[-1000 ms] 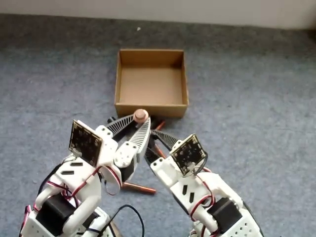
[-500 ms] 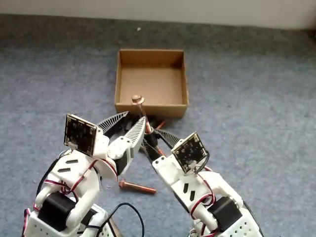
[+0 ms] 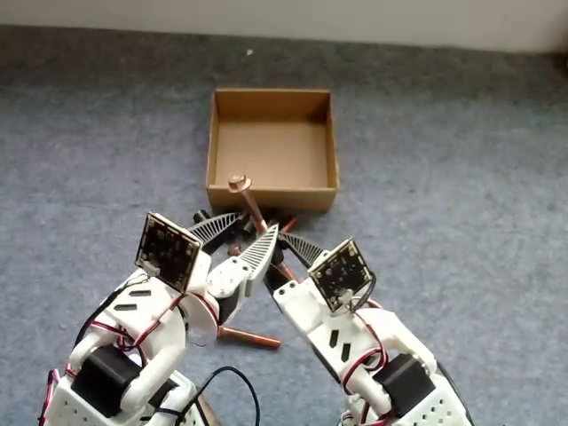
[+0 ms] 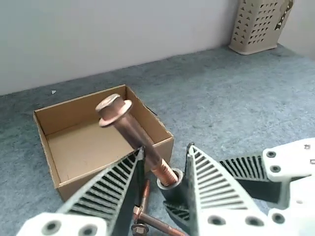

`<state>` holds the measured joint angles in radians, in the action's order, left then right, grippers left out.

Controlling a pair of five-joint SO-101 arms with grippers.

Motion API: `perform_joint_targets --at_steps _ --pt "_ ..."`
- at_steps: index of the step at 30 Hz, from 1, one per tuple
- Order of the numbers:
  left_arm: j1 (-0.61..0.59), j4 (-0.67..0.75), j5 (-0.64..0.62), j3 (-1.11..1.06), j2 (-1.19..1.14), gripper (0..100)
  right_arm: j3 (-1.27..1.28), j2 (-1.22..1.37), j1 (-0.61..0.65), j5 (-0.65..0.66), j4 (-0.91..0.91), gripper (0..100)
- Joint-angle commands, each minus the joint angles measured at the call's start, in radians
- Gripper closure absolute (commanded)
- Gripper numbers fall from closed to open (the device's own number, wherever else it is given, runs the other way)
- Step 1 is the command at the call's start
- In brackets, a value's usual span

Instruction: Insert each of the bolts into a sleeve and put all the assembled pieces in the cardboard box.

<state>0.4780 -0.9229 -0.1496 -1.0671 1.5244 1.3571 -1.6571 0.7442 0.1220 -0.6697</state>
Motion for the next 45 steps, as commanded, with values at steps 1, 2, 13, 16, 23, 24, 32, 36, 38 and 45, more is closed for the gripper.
perform_joint_targets --at_steps 1,2,13,16,23,24,32,36,38,45 --pt "-0.001 -0.003 0.017 0.01 0.001 84 -0.025 -0.104 -0.035 0.003 0.024 99.3" --pt "-0.012 -0.003 0.017 0.012 0.001 84 -0.025 -0.14 -0.039 0.003 0.024 99.3" --pt "-0.019 -0.005 0.021 0.013 0.002 84 -0.03 -0.168 -0.045 0.005 0.028 99.3" --pt "-0.019 -0.005 0.021 0.013 0.002 84 -0.091 -0.168 -0.045 0.005 0.03 99.3" --pt "-0.079 0.003 0.021 0.016 0.002 84 -0.171 -0.168 -0.045 0.005 0.028 99.3" --pt "-0.101 0.003 0.02 0.019 0.002 84 -0.17 -0.168 -0.045 0.005 0.028 99.3" --pt "-0.119 -0.097 0.015 0.12 0.002 84 -0.166 -0.165 -0.045 0.005 0.058 99.3" --pt "-0.128 -0.097 0.015 0.122 0.002 84 -0.166 -0.166 -0.041 0.0 0.061 99.3" --pt "-0.13 -0.097 0.015 0.122 0.002 84 -0.166 -0.166 -0.039 -0.002 0.061 99.3" --pt "-0.229 0.077 -0.051 0.038 0.001 84 -0.166 -0.166 0.024 -0.002 0.007 99.3"
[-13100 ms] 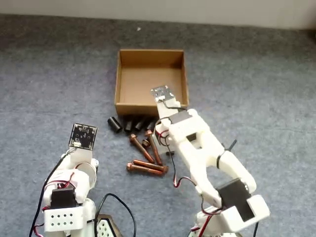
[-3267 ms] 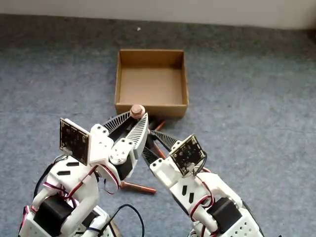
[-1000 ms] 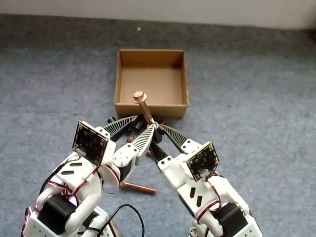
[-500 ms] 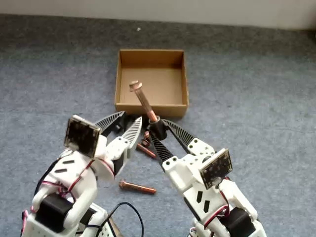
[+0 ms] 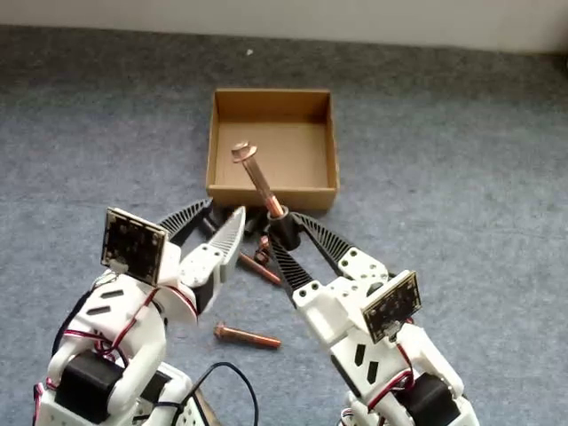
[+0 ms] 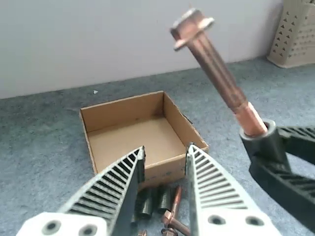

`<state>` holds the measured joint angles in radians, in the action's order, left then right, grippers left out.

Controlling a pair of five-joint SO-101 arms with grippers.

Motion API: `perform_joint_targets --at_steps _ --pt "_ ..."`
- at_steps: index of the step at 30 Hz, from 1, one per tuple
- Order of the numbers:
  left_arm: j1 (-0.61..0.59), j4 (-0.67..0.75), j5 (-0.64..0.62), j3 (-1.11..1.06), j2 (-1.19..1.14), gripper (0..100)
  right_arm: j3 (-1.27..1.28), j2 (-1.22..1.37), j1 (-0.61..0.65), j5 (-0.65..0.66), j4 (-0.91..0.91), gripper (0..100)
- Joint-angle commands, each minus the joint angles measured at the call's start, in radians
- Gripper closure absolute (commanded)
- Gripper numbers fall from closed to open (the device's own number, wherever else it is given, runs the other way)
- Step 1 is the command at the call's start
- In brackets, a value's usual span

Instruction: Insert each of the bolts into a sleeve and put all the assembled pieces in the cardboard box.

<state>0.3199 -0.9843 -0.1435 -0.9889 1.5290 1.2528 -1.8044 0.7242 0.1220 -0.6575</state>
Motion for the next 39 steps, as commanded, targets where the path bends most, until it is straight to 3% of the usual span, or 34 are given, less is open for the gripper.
perform_joint_targets --at_steps 1,7,26,33,39 --pt "-0.085 0.186 -0.066 -0.067 -0.004 84 -0.062 -0.019 0.061 -0.002 -0.016 99.3" --pt "-0.096 0.305 -0.069 -0.116 -0.004 84 -0.062 -0.019 0.139 -0.002 -0.061 99.3" --pt "-0.016 0.222 -0.063 -0.065 0.001 84 -0.024 -0.021 0.153 0.003 -0.048 99.3" --pt "-0.016 0.176 -0.061 -0.082 0.159 84 -0.024 -0.021 0.079 0.0 0.019 99.3" --pt "-0.102 0.213 -0.063 -0.159 0.194 84 -0.024 -0.021 0.081 -0.002 0.018 99.3"
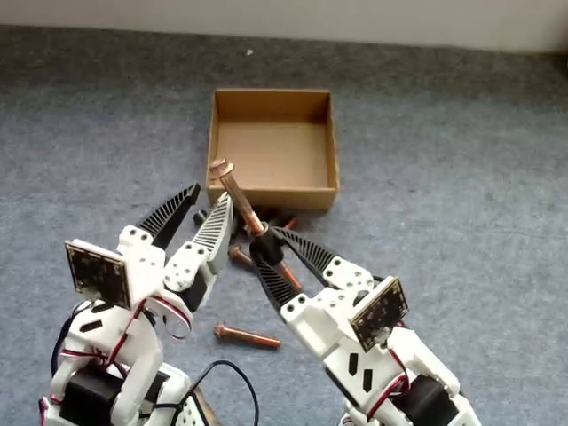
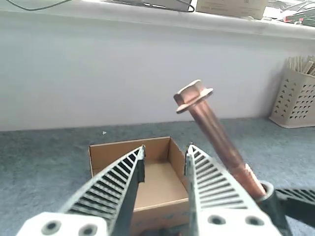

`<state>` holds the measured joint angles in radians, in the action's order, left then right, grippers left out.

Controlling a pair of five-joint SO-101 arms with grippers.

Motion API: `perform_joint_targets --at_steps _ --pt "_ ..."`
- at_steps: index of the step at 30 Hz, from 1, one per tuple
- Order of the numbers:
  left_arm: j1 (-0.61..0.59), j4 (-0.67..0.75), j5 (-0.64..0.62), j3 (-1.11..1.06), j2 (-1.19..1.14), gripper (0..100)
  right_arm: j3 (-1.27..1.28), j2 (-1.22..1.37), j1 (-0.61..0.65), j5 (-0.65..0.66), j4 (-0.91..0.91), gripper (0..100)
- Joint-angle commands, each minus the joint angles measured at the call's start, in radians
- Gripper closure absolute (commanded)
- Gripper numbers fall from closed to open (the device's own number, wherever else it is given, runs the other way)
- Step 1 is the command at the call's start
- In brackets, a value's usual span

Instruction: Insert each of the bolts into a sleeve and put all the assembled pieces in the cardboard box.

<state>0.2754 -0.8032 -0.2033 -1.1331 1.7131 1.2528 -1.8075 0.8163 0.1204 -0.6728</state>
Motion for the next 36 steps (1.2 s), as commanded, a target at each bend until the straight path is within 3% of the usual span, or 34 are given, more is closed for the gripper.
perform_joint_targets --at_steps 1,15,22,28,36 --pt "-0.074 0.055 -0.006 -0.027 0.01 84 -0.025 -0.018 -0.012 0.0 0.033 99.3" --pt "-0.179 0.385 -0.005 -0.139 0.01 92 -0.022 -0.03 0.104 0.003 0.033 99.3" --pt "-0.166 0.379 -0.008 -0.07 0.019 92 -0.016 -0.03 0.104 0.008 0.033 99.3" --pt "-0.018 0.253 -0.002 -0.01 0.019 92 -0.016 -0.028 0.104 0.008 0.033 99.3" --pt "-0.01 0.232 -0.002 -0.004 0.021 92 -0.015 -0.028 0.099 0.009 0.035 99.3"
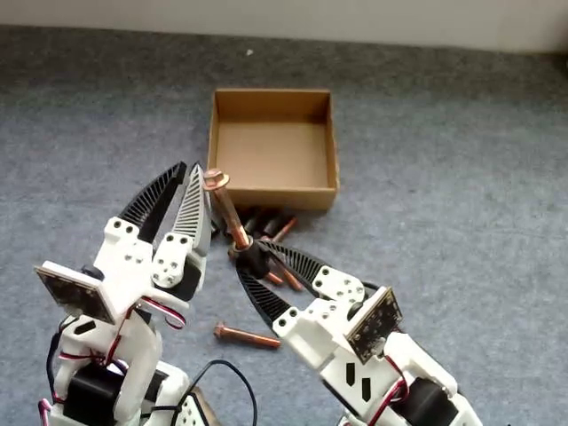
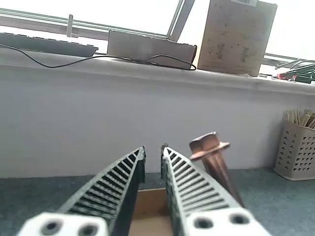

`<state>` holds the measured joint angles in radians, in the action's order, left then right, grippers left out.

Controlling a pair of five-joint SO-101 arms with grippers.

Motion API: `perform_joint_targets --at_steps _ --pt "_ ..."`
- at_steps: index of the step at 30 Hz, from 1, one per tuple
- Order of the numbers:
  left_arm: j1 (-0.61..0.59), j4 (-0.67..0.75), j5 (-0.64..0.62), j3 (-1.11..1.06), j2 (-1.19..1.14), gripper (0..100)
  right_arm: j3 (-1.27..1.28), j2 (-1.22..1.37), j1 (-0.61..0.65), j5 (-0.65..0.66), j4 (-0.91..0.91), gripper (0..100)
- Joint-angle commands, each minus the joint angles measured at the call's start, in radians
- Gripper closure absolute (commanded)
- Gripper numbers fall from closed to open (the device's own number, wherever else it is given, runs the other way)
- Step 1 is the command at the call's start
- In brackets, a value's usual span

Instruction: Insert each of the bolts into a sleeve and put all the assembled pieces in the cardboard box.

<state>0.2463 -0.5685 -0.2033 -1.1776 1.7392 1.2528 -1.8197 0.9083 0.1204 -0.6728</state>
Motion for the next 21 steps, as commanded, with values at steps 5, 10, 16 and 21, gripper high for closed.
perform_joint_targets --at_steps 5,10,16,21 --pt "0.027 -0.008 -0.003 0.044 0.021 92 -0.013 -0.016 0.005 0.009 0.035 99.3" --pt "0.085 -0.091 -0.003 0.068 0.091 92 -0.013 -0.016 0.005 0.023 0.036 99.3" --pt "0.097 -0.158 -0.002 0.091 0.084 92 -0.024 -0.016 0.004 0.049 0.054 99.3" --pt "0.096 -0.183 -0.002 0.091 0.084 92 -0.024 -0.016 -0.088 0.049 0.171 99.3"
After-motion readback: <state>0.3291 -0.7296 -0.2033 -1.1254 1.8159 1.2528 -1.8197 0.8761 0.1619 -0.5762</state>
